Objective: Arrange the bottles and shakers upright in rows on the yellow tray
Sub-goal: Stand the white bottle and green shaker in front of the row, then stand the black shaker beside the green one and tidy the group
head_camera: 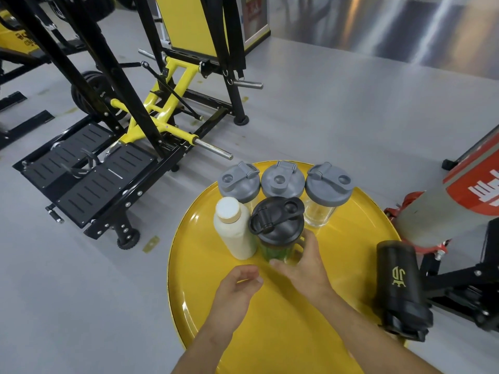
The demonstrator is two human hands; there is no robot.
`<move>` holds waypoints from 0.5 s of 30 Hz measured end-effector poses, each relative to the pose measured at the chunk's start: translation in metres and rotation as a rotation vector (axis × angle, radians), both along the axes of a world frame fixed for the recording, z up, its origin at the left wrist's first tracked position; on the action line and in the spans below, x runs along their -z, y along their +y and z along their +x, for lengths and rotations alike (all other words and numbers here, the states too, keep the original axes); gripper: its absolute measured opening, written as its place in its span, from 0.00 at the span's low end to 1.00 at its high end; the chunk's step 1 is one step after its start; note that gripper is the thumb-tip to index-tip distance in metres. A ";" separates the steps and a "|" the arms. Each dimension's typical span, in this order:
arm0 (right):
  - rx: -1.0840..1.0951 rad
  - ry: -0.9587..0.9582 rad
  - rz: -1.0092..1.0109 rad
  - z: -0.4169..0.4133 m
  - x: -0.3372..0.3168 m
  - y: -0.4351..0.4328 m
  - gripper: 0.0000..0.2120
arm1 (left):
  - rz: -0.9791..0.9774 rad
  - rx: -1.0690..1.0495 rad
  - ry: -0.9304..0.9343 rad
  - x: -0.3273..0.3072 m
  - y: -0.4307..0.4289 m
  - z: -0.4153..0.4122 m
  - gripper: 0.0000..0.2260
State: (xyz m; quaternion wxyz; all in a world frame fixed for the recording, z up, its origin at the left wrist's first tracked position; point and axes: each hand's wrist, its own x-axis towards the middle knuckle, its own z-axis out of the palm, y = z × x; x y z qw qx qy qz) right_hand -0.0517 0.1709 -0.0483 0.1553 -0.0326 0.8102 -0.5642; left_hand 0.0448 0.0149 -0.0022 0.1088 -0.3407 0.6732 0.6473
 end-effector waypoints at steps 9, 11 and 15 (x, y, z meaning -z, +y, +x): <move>-0.252 0.399 0.715 0.010 -0.036 0.078 0.21 | 0.020 0.111 0.041 0.003 0.016 -0.011 0.08; -0.288 0.471 0.822 0.010 -0.049 0.095 0.20 | 0.016 0.152 0.044 0.006 0.022 -0.013 0.08; -0.369 0.470 1.004 0.002 -0.071 0.130 0.22 | 0.025 0.179 0.018 0.015 0.032 -0.017 0.08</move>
